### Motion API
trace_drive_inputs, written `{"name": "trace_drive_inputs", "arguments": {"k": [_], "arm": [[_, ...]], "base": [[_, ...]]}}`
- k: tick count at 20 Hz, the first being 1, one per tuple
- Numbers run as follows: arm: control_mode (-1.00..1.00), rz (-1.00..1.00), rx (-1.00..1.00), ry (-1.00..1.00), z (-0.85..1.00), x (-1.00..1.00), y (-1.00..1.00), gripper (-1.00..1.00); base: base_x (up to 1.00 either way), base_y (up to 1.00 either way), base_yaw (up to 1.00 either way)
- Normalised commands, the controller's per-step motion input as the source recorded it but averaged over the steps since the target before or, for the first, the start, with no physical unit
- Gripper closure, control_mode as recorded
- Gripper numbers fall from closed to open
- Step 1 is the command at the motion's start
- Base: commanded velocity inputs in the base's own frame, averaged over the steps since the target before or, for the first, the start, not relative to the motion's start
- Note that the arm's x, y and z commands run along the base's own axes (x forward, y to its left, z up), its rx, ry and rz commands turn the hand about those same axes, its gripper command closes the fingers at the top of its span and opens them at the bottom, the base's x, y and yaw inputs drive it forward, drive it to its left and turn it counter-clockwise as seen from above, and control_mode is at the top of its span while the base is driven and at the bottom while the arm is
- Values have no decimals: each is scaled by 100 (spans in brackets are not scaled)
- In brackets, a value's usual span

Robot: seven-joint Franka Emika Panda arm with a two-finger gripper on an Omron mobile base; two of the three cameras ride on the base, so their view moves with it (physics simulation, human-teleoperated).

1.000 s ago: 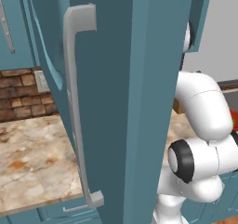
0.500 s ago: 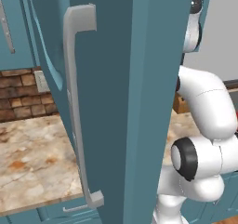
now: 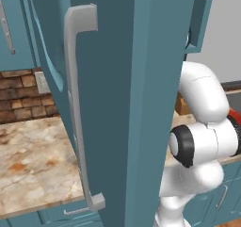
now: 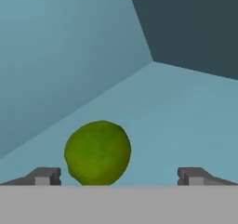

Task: Pick the limes from the cabinet and place them in one bowl. Pick the mango from the sink and place it in the other bowl.

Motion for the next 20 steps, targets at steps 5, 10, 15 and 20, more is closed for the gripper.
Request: {"name": "trace_drive_inputs", "arguments": {"k": [5,10,15,20], "arm": [[-100,0,4,11,-2,84,7,-100],[-100,0,0,15,-11,69,10,-100],[-100,0,0,9,-20,39,10,100],[-100,0,0,0,-1,0,0,100]], "base": [[0,0,0],[0,0,0],[0,0,0],[0,0,0]]}}
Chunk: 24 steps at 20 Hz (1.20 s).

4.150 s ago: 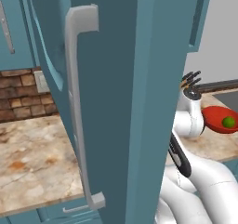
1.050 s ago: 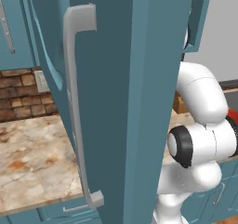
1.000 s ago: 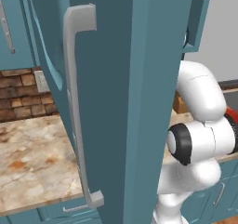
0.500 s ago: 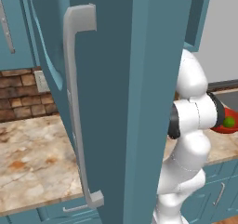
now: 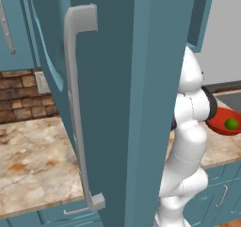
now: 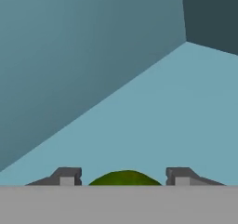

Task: Pick the limes from the cabinet and place them in one bowl. Pick the mango from the sink and place it in the other bowl.

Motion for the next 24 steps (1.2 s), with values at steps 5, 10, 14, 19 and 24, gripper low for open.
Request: {"name": "trace_drive_inputs", "arguments": {"k": [5,10,14,19,24], "arm": [[-100,4,2,-11,11,-64,0,100],[-100,9,1,-12,28,-92,0,100],[-100,12,2,-10,21,-93,0,100],[-100,13,0,-2,7,-100,-3,100],[-100,14,-2,0,0,-100,-12,100]], "base": [[0,0,0],[0,0,0],[0,0,0],[0,0,0],[0,0,0]]}}
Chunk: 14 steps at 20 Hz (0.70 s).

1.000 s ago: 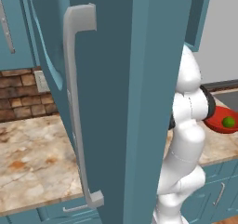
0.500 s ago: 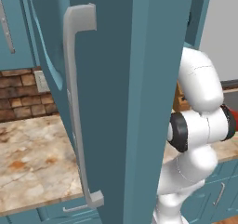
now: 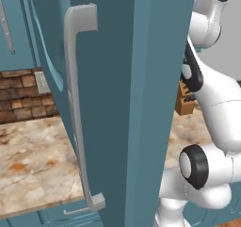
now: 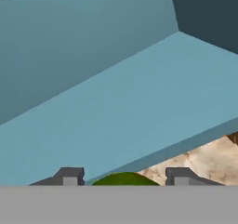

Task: Pick the limes from the cabinet and place them in one bowl. Pick the mango from the sink and place it in the other bowl.

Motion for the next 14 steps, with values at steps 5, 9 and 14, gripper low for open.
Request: {"name": "trace_drive_inputs", "arguments": {"k": [5,9,14], "arm": [[-100,13,-5,0,-5,-100,-13,100],[-100,9,-7,1,-29,-100,-26,100],[-100,1,-6,6,-44,-100,-66,100]], "base": [[0,0,0],[0,0,0],[0,0,0]]}}
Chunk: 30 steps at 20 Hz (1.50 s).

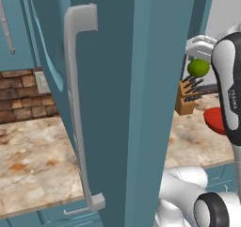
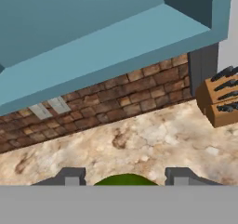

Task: Pick the limes from the cabinet and place them in one bowl. Pick the mango from the sink and place it in the other bowl.

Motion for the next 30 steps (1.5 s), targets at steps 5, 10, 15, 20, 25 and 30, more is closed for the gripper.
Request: {"name": "trace_drive_inputs", "arguments": {"k": [5,10,15,20,25,30], "arm": [[-100,0,-5,10,-46,-51,-92,100],[-100,0,0,13,-42,1,-100,100],[-100,0,-1,15,-48,13,-100,100],[-100,0,-12,17,-60,17,-93,100],[-100,3,-32,15,-60,16,-1,100],[-100,1,-6,1,-6,5,2,100]], "base": [[0,0,0],[0,0,0],[0,0,0],[0,0,0],[0,0,0],[0,0,0]]}}
